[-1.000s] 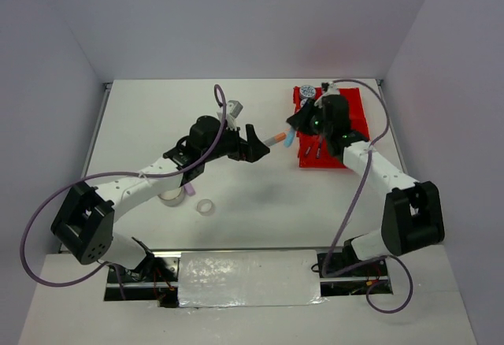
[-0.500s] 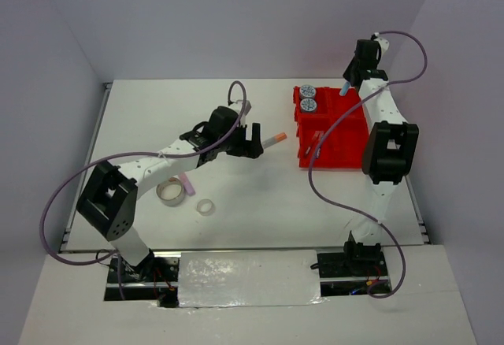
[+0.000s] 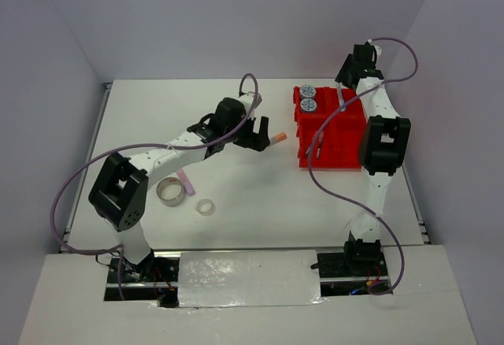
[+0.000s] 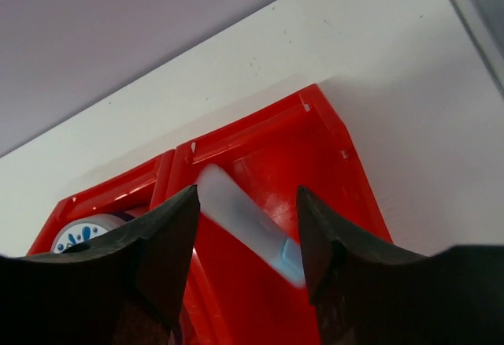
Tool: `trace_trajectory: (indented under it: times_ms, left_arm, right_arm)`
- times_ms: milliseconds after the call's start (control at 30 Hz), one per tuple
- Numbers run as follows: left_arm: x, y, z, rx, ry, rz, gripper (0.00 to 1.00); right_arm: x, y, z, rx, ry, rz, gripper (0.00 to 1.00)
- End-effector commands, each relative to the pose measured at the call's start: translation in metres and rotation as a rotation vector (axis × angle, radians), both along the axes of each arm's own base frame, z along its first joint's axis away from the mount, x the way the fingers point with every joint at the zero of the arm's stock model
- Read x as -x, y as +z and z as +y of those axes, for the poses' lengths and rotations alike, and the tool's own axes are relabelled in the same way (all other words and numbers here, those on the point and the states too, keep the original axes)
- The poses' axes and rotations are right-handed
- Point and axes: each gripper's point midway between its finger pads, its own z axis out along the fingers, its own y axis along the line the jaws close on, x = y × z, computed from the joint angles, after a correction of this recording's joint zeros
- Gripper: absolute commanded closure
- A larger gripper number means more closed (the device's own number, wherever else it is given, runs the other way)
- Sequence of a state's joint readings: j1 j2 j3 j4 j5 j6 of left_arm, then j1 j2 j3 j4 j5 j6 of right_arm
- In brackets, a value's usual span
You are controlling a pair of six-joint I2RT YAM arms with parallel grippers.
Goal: Sort the stationery into containers
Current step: Place the pen in the storage box, then pick up the pen from the center of the board.
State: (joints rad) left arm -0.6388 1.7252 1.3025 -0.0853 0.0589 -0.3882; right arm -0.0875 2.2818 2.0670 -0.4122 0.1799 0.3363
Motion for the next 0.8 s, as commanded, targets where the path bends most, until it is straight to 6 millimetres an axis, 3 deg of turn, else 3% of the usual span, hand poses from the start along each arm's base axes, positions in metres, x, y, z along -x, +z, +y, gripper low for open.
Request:
trace_trajectory:
  times_ms: [0,133,167,233,333,367,433,600,633,667,733,767]
  left_arm:
    - [-0.021,0.005,-0.013,-0.007,-0.087,-0.097,0.01]
    - [-0.045,-0.017,-0.030,-0.009,-0.135,-0.097,0.01]
    - [-0.048,-0.020,-0.034,-0.010,-0.152,-0.103,0.01]
    - [-0.056,-0.035,-0.042,-0.032,-0.183,-0.104,0.01]
    - [-0.071,-0.054,-0.046,-0.084,-0.192,-0.102,0.01]
    - [-0.074,-0.059,-0.047,-0.094,-0.191,-0.104,0.01]
    - [-0.081,-0.071,-0.047,-0.142,-0.190,-0.099,0.01]
    - [-0.093,-0.108,-0.051,-0.228,-0.190,-0.061,0.01]
    - [-0.094,-0.115,-0.048,-0.254,-0.177,-0.054,0.02]
    - [-0.095,-0.121,-0.046,-0.275,-0.165,-0.047,0.03]
    - [-0.093,-0.137,-0.045,-0.309,-0.156,-0.019,0.09]
    - [-0.093,-0.142,-0.042,-0.331,-0.133,-0.014,0.10]
  right_arm:
    - [0.002,0.027,0.010,-0.012,0.041,-0.044,0.37]
    - [0.012,0.052,0.010,-0.010,0.038,-0.073,0.35]
    - [0.017,0.073,0.015,-0.021,0.050,-0.106,0.35]
    - [0.030,0.080,0.023,-0.052,0.063,-0.113,0.35]
    - [0.059,0.110,0.052,-0.112,0.154,-0.196,0.35]
    - [0.075,0.138,0.062,-0.126,0.192,-0.257,0.34]
    - [0.093,0.132,0.083,-0.176,0.261,-0.267,0.34]
    - [0.145,0.162,0.120,-0.237,0.394,-0.347,0.34]
    - [0.156,0.177,0.124,-0.232,0.412,-0.383,0.33]
    - [0.163,0.175,0.127,-0.236,0.425,-0.380,0.33]
    - [0.181,0.193,0.135,-0.243,0.469,-0.421,0.33]
    - [0.187,0.192,0.137,-0.250,0.481,-0.423,0.33]
